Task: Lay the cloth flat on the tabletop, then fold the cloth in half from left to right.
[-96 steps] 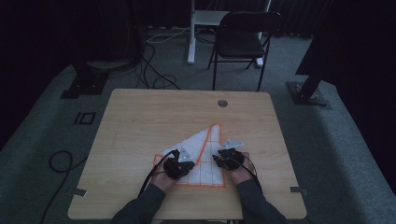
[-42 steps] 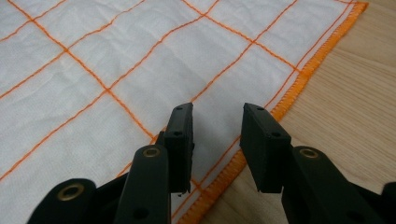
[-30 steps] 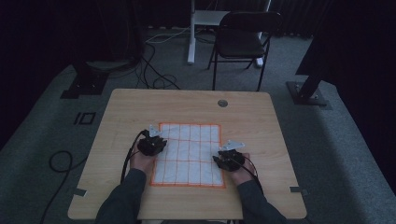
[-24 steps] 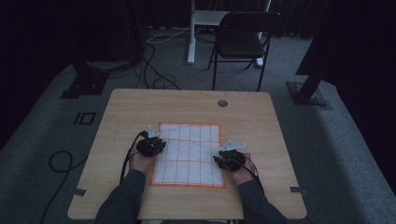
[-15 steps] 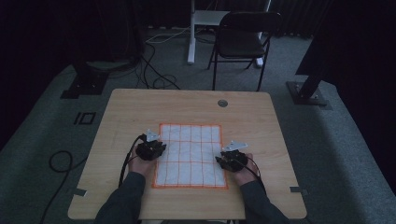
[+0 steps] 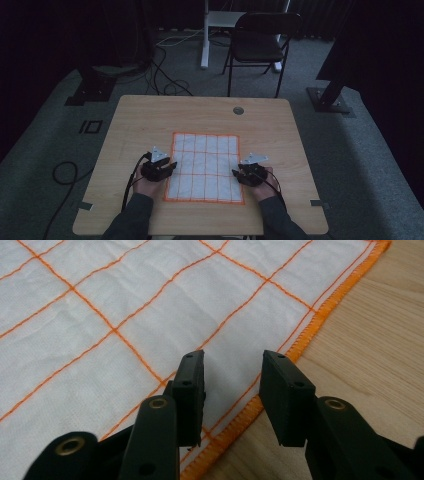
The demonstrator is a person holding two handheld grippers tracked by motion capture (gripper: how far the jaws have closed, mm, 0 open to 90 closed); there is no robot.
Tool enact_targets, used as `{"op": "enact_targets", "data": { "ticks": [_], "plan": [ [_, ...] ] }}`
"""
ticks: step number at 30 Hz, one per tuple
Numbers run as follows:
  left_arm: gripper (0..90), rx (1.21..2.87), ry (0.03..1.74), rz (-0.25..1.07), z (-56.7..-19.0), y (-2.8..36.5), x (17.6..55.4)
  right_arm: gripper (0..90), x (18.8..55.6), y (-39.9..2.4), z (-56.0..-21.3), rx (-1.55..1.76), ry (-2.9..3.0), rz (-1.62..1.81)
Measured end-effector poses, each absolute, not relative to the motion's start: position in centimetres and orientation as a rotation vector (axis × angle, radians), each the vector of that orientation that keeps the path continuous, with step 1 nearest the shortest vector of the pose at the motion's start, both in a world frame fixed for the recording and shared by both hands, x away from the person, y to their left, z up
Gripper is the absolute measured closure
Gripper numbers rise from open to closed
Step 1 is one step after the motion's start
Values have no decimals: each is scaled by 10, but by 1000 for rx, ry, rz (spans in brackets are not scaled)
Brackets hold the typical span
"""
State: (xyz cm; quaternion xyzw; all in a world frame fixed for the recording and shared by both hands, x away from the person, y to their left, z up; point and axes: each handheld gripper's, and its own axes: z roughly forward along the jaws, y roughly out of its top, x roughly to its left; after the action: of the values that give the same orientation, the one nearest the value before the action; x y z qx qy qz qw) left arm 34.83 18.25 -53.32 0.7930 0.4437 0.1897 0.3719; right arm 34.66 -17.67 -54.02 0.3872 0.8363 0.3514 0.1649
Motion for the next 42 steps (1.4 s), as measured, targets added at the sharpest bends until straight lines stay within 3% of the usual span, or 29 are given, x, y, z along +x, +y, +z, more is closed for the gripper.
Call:
{"op": "enact_targets", "data": {
  "ticks": [13,30,32,38,42],
  "plan": [
    [575,2015,1179,467,-536,187,348,564,349,-182,-542,1132,2372,1026],
    [510,1980,1226,405,-543,187,350,568,351,-184,-542,1127,2371,1026],
    [552,1979,1214,403,-543,184,348,569,352,-184,-542,1126,2370,1027],
    [787,1994,1186,386,-544,176,343,576,355,-186,-543,1131,2363,1030],
    [869,1993,1190,369,-544,177,343,579,354,-186,-543,1130,2359,1028]
  ]
}}
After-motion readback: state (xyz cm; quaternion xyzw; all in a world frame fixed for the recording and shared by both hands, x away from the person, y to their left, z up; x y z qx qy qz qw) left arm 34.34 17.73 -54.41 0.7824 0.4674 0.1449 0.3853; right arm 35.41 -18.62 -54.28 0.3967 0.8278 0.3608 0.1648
